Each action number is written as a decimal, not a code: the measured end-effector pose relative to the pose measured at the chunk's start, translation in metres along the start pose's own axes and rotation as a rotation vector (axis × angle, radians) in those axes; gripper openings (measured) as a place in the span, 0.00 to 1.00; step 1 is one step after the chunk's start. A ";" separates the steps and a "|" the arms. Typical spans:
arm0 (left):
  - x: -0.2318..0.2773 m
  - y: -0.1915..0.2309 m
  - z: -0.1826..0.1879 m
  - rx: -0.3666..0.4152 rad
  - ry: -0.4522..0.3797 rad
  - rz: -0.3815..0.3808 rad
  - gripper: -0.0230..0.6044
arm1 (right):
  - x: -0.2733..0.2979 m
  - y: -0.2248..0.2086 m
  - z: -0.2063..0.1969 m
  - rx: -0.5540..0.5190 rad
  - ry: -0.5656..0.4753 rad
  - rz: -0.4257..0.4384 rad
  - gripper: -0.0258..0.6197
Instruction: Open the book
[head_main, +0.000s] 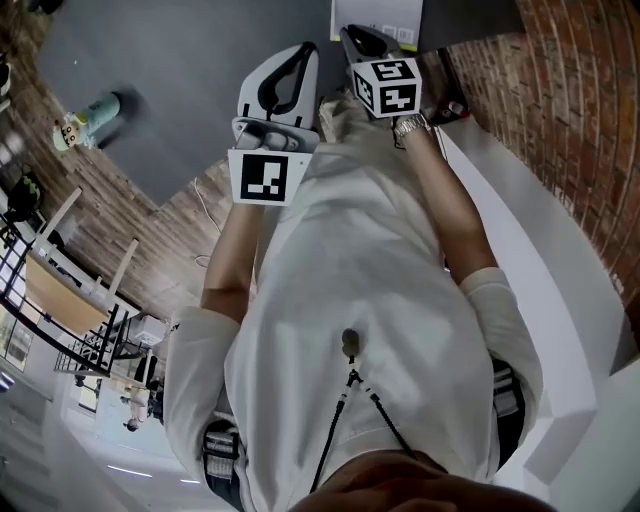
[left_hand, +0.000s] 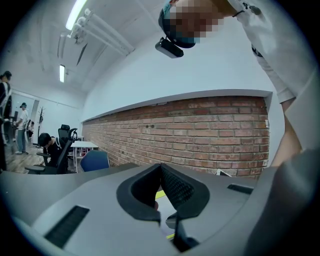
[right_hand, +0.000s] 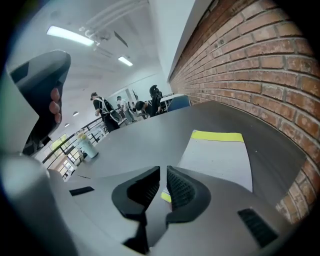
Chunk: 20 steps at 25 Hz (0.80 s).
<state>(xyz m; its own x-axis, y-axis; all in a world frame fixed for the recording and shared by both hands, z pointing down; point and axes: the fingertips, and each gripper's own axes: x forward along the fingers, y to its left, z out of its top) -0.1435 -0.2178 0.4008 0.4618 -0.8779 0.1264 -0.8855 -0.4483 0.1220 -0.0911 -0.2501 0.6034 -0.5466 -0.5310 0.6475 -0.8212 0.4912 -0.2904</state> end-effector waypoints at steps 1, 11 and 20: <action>0.002 0.001 -0.002 0.002 0.003 -0.008 0.07 | 0.004 -0.001 -0.003 -0.005 0.009 -0.006 0.10; 0.014 0.006 -0.005 0.002 -0.005 -0.036 0.07 | 0.037 -0.007 -0.039 -0.103 0.125 -0.062 0.30; 0.010 0.015 -0.009 0.009 0.012 -0.011 0.07 | 0.059 -0.012 -0.059 -0.136 0.207 -0.094 0.30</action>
<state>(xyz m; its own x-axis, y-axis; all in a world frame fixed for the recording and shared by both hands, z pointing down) -0.1514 -0.2316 0.4124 0.4719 -0.8710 0.1368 -0.8809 -0.4593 0.1141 -0.1035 -0.2469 0.6864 -0.4125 -0.4328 0.8016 -0.8295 0.5421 -0.1341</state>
